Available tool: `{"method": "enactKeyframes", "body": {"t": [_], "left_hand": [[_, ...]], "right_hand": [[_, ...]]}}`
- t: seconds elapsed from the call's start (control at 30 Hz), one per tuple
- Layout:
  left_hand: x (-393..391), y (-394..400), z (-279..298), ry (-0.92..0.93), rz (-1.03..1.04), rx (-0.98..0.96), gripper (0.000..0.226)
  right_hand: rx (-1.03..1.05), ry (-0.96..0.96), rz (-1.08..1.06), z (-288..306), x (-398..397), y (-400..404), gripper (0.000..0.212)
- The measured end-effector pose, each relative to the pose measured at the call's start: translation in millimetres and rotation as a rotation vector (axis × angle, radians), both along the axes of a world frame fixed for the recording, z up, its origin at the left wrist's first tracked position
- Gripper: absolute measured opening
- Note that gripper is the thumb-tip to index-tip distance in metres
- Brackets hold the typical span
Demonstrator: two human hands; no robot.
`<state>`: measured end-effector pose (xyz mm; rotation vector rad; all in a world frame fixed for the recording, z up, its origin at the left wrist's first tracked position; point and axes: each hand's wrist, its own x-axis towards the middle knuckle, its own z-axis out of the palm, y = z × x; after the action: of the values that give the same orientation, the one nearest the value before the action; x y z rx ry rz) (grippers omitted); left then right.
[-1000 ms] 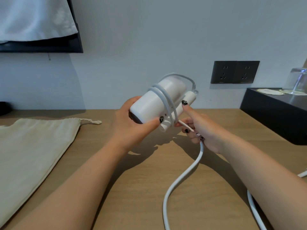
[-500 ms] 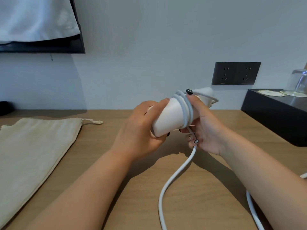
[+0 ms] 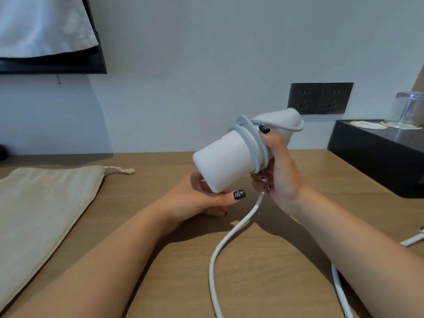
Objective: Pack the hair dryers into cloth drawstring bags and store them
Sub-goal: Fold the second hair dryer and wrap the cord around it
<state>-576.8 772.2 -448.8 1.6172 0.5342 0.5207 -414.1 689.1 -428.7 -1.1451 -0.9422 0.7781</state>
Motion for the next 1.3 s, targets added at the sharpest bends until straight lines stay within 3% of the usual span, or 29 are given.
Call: {"method": "enactKeyframes", "body": {"t": [0.17,0.23,0.3,0.37,0.53,0.73,0.83,0.97,1.13,1.23,1.3], "left_hand": [[-9.8,-1.9,4.5,-0.202,-0.492,-0.458,0.091],[-12.9,-1.3,9.2,-0.278,-0.540,-0.544,0.087],[-15.2,-1.5,13.3,-0.265,-0.452,-0.553,0.088],[-17.6,-3.4,15.9,-0.210,-0.332,-0.491,0.085],[-14.6,-6.9,14.1,-0.236,-0.205,-0.352,0.054],[-5.6,-4.9,8.1,-0.325,-0.047,-0.200,0.061],[-1.8,-1.2,6.1,-0.314,0.123,-0.106,0.068],[1.7,2.6,3.7,-0.226,0.370,0.030,0.078],[2.5,5.6,5.2,-0.098,0.491,0.219,0.082],[-0.3,6.8,7.6,-0.021,0.557,0.421,0.064],[-2.8,5.7,8.2,0.006,0.561,0.535,0.064]], "right_hand": [[0.107,-0.073,0.067,0.0,6.1,-2.5,0.058],[0.117,-0.140,0.096,-0.8,11.4,-3.2,0.061],[0.138,-0.238,0.165,-1.3,15.3,-4.1,0.057],[0.131,-0.271,0.241,0.1,17.4,-5.6,0.049],[0.063,-0.090,0.323,3.7,23.3,-6.4,0.054],[0.017,0.099,0.338,3.1,22.1,-2.7,0.051],[-0.102,0.042,0.243,3.2,15.7,-0.4,0.044],[-0.239,-0.106,0.112,0.2,10.2,2.9,0.081],[-0.280,-0.142,0.062,1.4,11.2,1.9,0.051],[-0.281,-0.128,0.055,4.4,10.8,2.5,0.046],[-0.297,-0.114,0.083,6.8,9.6,2.5,0.047]]}}
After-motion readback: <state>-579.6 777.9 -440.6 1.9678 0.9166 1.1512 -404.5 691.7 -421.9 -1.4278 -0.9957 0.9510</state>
